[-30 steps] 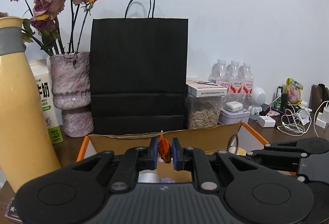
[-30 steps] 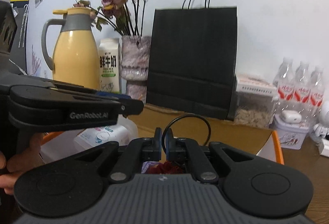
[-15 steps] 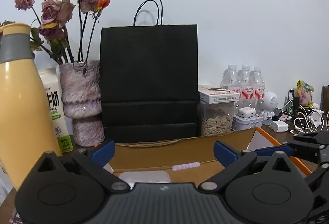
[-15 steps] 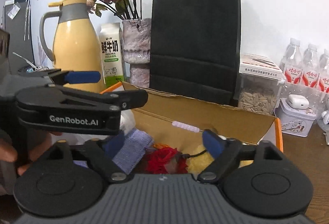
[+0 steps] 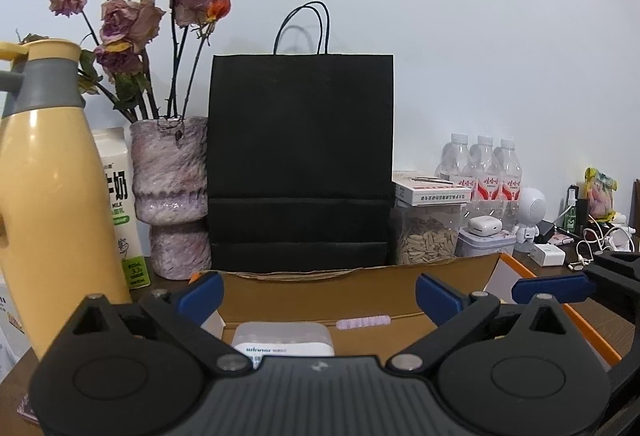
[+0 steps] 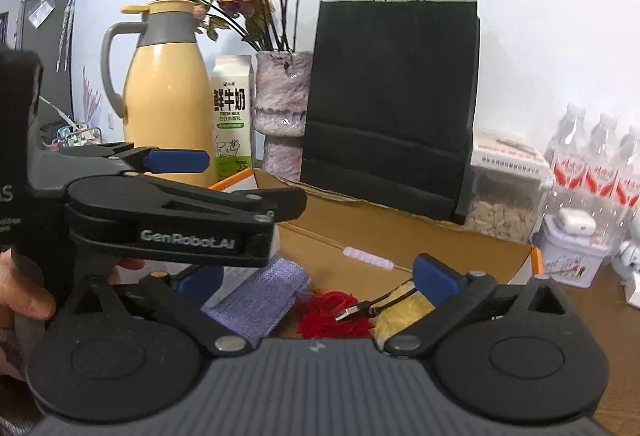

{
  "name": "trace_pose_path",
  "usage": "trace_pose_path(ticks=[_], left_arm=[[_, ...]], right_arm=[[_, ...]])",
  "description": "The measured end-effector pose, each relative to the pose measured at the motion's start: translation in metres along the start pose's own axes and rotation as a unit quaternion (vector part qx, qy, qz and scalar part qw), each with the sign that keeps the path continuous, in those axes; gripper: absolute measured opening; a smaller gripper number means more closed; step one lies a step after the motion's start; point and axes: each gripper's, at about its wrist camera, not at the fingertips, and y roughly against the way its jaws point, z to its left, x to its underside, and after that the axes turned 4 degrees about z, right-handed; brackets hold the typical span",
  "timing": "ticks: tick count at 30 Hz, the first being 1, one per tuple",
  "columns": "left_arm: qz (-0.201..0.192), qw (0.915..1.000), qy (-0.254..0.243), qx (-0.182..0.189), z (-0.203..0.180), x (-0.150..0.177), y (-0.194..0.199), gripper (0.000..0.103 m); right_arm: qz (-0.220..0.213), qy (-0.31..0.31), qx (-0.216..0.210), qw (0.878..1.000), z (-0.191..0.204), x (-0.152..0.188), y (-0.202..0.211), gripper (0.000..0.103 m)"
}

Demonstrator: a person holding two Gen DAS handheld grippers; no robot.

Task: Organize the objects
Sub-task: 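Open the left gripper to drop the fish toy while the right gripper releases the cable, then move both grippers back toward the white bottle caps on the table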

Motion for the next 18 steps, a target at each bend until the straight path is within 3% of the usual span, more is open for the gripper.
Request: trace_pose_path(ticks=[7, 18], left_arm=[[-0.018, 0.9997, 0.016, -0.009, 0.006, 0.009, 0.025, 0.103], [-0.006, 0.9995, 0.019, -0.025, 0.008, 0.031, 0.067, 0.103]], right_arm=[[-0.003, -0.016, 0.016, 1.0, 0.002, 0.016, 0.017, 0.103], [-0.002, -0.013, 0.041, 0.999, 0.02, 0.046, 0.052, 0.103]])
